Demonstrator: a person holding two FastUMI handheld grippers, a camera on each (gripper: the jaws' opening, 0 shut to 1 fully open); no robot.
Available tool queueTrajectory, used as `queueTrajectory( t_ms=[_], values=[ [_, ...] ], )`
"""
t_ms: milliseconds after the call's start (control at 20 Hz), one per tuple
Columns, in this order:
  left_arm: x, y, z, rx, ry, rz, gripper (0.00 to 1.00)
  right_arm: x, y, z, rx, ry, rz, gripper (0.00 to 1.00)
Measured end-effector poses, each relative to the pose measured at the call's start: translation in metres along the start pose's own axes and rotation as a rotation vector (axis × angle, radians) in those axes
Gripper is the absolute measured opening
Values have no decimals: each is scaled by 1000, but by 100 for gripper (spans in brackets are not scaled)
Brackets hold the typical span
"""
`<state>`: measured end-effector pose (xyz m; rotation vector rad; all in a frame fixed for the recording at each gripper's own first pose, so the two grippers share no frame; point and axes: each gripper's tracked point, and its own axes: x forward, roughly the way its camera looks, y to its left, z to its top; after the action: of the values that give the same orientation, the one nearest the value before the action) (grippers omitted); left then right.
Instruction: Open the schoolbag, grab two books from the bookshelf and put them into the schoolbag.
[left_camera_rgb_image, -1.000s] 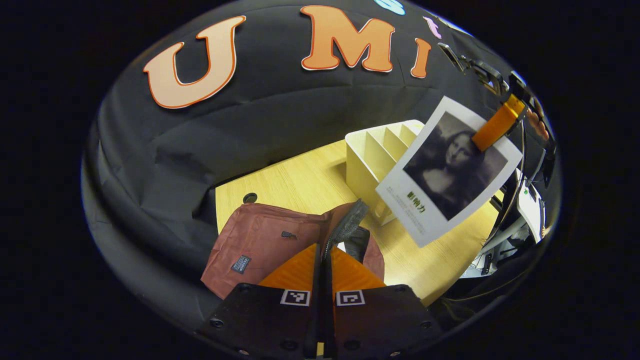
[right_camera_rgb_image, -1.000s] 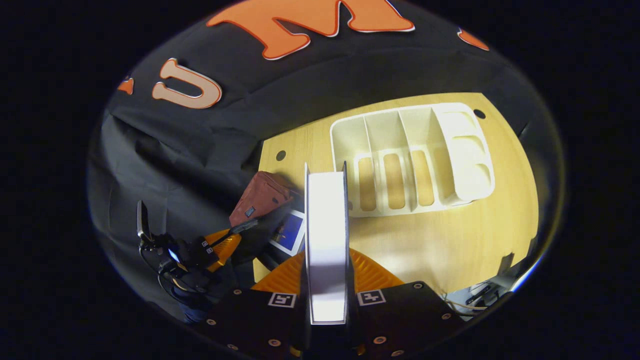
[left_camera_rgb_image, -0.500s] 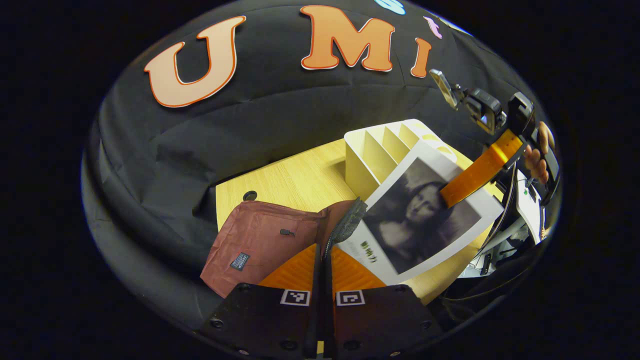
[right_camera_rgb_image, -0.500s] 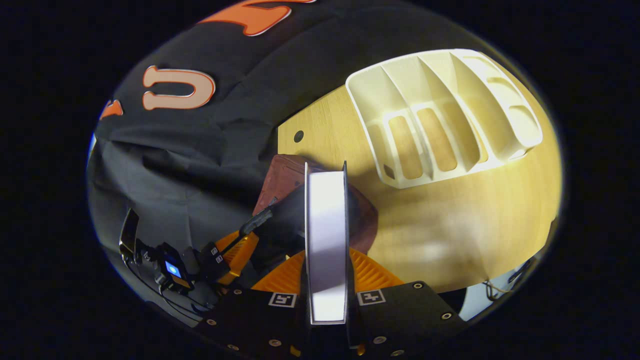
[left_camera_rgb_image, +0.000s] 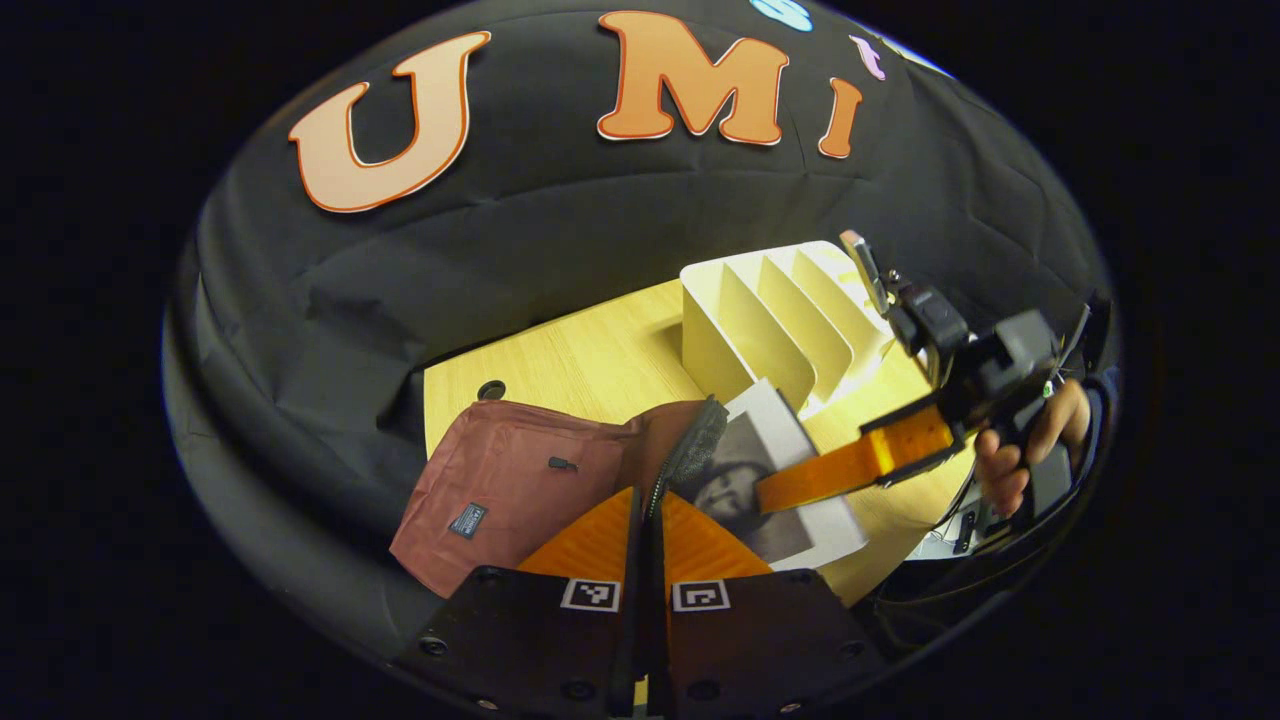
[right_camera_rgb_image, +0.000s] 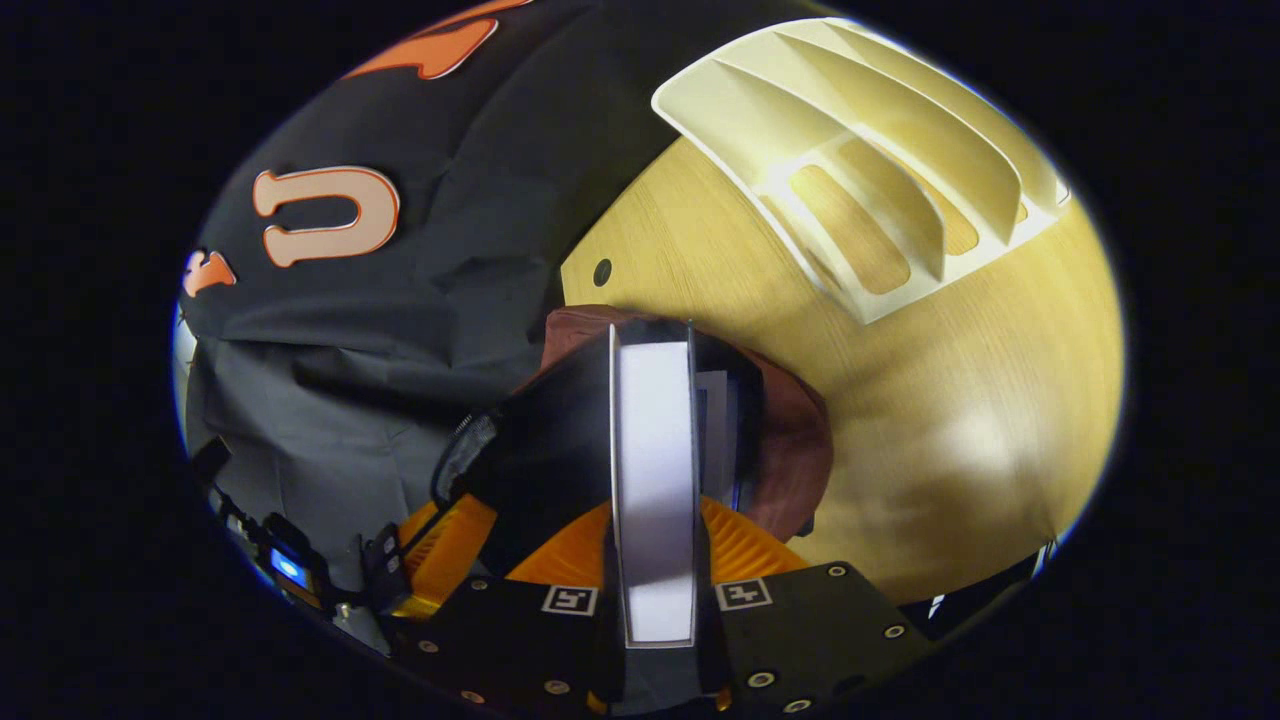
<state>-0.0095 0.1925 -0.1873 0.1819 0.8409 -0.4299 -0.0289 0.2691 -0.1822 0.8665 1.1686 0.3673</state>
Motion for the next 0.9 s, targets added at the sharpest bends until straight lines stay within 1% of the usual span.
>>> queueTrajectory(
  t_ms=[100,500,700,900],
  values=[
    [-2,-5,3,10,-5,-5,5,1,1,-5,27,-24,25,28],
    [-8,-19,4,45,1,-22,5,29,0,-17,26,-54,80,28],
    [-11,-19,5,33,0,-24,5,53,-1,-23,3,-61,89,29],
    [-12,-16,7,34,-1,-22,5,80,8,-26,-4,-45,109,29]
  ],
)
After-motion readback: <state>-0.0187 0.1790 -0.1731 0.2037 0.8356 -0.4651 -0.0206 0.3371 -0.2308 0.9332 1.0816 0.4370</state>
